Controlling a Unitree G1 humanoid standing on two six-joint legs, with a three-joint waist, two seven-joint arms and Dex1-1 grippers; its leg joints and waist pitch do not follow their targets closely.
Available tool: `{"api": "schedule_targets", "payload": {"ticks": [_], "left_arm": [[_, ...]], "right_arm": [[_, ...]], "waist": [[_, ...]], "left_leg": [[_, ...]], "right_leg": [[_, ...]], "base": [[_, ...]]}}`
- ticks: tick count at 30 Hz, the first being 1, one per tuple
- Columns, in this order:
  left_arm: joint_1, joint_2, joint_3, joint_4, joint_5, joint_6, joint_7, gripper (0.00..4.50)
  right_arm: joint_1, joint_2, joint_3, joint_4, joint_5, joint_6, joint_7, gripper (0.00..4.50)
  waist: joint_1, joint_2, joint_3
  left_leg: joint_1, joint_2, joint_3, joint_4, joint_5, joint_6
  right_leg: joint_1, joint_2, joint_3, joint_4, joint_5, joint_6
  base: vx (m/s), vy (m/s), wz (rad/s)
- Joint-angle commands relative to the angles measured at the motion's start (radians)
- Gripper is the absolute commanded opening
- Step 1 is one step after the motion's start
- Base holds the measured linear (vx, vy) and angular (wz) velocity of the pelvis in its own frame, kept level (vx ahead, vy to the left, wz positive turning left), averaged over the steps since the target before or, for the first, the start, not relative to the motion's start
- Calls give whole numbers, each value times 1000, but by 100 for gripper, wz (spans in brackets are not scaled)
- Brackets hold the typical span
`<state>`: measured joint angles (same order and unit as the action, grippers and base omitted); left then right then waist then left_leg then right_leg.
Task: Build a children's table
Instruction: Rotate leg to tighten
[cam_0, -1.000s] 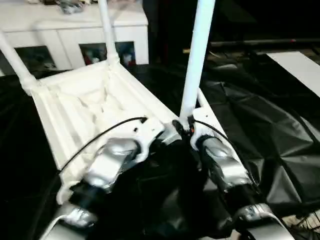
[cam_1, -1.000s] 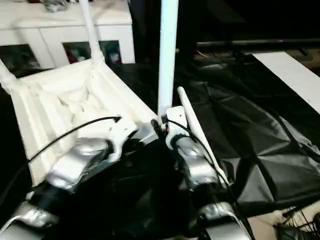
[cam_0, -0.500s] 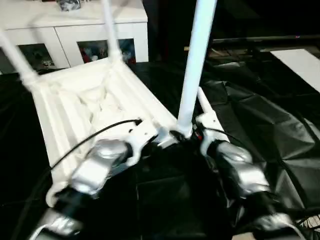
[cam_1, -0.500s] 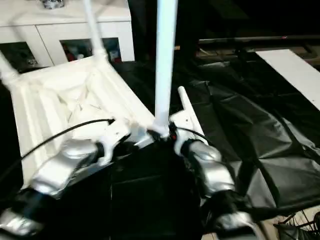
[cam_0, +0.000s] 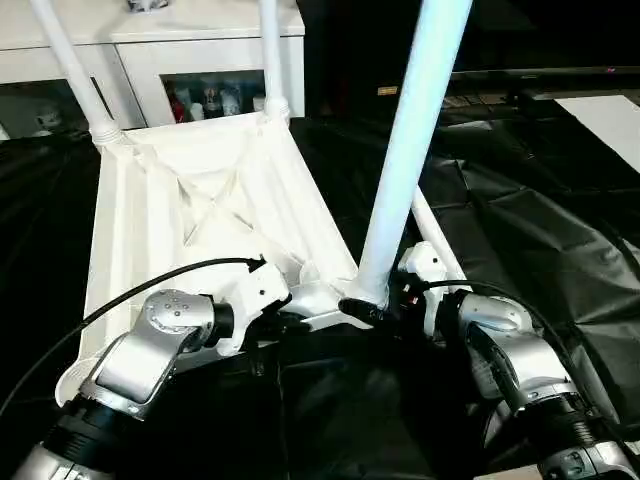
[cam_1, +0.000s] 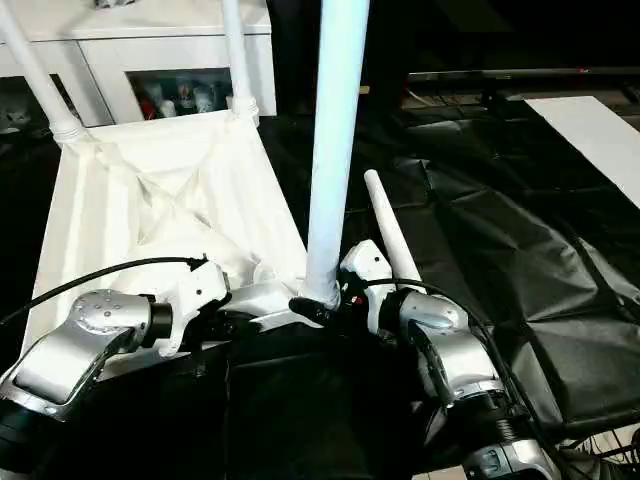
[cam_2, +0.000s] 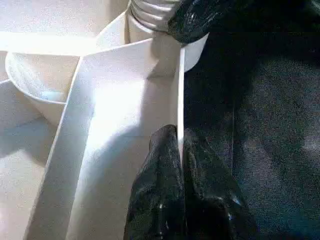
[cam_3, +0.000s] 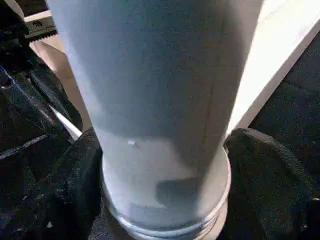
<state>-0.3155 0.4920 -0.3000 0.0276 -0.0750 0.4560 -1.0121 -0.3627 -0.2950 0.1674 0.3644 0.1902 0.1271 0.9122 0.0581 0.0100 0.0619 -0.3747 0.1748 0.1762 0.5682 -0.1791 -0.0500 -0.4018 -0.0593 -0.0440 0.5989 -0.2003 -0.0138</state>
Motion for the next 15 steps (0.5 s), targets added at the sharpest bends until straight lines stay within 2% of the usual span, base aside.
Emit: {"api": "schedule_targets", "payload": {"ticks": [1,3,6,9,15], "left_arm": [[18,-1,-8,-28,-36,-6,-38,0],[22,3,-8,-33,-39,-6,-42,0],[25,8,-10,-39,-44,-2,-48,0],[25,11,-13,-40,-47,0,-53,0],[23,10,-18,-36,-48,4,-54,0]], "right_arm": [[0,-13,0,-24,5,6,7,357],[4,-13,3,-26,3,9,16,323],[8,-13,1,-32,3,16,26,312],[8,-13,2,-28,5,15,26,280],[11,-8,-1,-20,7,24,17,272]], "waist": [[2,-5,-57],[3,-4,-58],[3,-3,-59],[4,-2,-59],[4,-3,-59]], "left_leg": [[10,52,-13,-53,-104,92],[10,52,-13,-52,-96,97],[11,51,-13,-51,-102,97],[11,51,-13,-51,-113,90],[10,50,-14,-48,-113,84]], "right_leg": [[56,-75,44,-53,-19,-258],[56,-75,44,-50,-5,-261],[56,-75,43,-50,-7,-263],[57,-75,44,-52,-29,-260],[56,-75,44,-50,-33,-256]], "base": [[0,0,0],[0,0,0],[0,0,0],[0,0,0],[0,0,0]]}}
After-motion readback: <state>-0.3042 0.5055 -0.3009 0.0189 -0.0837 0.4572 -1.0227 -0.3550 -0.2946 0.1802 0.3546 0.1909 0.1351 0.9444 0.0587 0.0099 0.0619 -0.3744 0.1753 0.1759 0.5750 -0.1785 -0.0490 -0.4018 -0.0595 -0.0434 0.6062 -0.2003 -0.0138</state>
